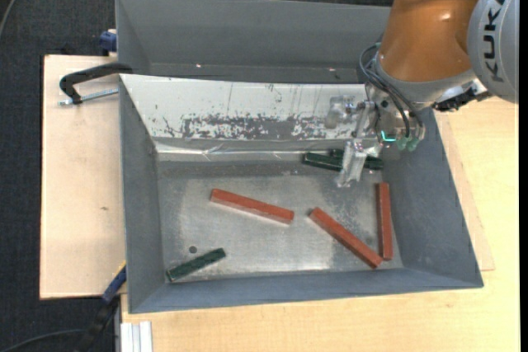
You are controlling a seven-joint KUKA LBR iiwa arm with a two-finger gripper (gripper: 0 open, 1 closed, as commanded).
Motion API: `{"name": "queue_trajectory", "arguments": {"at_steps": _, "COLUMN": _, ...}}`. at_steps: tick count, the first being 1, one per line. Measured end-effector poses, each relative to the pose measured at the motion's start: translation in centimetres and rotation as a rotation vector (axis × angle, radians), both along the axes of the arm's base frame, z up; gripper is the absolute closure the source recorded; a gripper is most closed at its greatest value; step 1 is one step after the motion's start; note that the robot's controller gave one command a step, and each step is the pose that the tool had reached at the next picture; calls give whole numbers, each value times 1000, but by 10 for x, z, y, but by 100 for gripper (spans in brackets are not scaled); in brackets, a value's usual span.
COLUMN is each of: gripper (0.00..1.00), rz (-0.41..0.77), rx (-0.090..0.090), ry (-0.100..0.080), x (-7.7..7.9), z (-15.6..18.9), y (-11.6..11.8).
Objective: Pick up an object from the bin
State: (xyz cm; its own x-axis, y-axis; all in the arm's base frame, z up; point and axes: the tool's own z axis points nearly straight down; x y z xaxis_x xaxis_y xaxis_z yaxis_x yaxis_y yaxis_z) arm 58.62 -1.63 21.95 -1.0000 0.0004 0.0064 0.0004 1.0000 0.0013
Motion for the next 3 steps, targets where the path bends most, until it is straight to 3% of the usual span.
{"name": "queue_trajectory", "arguments": {"at_steps": 1, "gripper": 0, "rz": 137, "rx": 2, "ry": 0, "x": -1, "z": -129, "y": 65}}
{"name": "queue_trajectory", "arguments": {"at_steps": 2, "gripper": 0, "rz": -70, "rx": 1, "ry": -2, "x": -54, "z": -150, "y": 108}}
{"name": "queue_trajectory", "arguments": {"at_steps": 3, "gripper": 100, "rz": -70, "rx": 0, "ry": -6, "x": -53, "z": -149, "y": 107}}
